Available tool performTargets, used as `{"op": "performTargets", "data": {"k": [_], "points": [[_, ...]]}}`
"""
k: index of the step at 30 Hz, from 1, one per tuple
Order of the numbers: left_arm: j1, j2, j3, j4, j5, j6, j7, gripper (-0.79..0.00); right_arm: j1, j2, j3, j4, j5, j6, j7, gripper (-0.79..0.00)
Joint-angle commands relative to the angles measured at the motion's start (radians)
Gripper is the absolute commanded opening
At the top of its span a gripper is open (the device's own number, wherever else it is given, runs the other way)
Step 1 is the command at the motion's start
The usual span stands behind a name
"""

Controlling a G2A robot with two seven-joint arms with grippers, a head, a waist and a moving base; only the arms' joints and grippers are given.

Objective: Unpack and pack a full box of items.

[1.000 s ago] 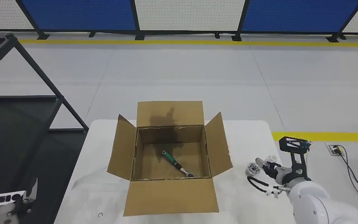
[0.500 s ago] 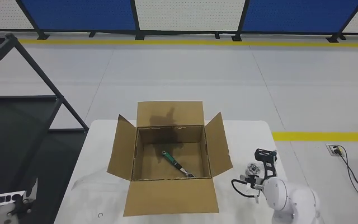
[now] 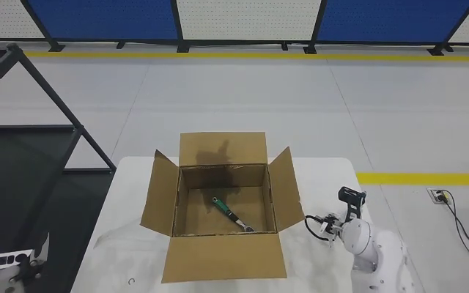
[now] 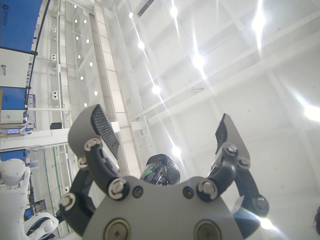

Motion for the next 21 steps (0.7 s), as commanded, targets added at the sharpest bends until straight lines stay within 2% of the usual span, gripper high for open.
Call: {"op": "performTargets", "data": {"k": [1, 8, 12, 15, 18, 19, 21], "points": [[0.0, 0.0, 0.0, 0.0, 0.0, 0.0, 0.0, 0.0, 0.004, 0.001, 0.0, 0.016, 0.016, 0.002, -0.018, 0.0], [0.0, 0.0, 0.0, 0.0, 0.0, 0.0, 0.0, 0.0, 0.017, 0.002, -0.015, 0.061, 0.032, 0.038, -0.069, 0.0], [0.0, 0.0, 0.0, 0.0, 0.0, 0.0, 0.0, 0.0, 0.03, 0.003, -0.022, 0.092, 0.033, 0.052, -0.088, -0.092], [0.0, 0.0, 0.0, 0.0, 0.0, 0.0, 0.0, 0.0, 0.039, 0.003, -0.033, 0.113, 0.033, 0.068, -0.106, -0.246], [0.0, 0.0, 0.0, 0.0, 0.0, 0.0, 0.0, 0.0, 0.046, 0.005, -0.038, 0.13, 0.031, 0.075, -0.116, -0.342], [0.0, 0.0, 0.0, 0.0, 0.0, 0.0, 0.0, 0.0, 0.049, 0.005, -0.037, 0.135, 0.026, 0.083, -0.123, -0.4], [0.0, 0.0, 0.0, 0.0, 0.0, 0.0, 0.0, 0.0, 0.053, 0.006, -0.041, 0.143, 0.022, 0.09, -0.127, -0.419]]}}
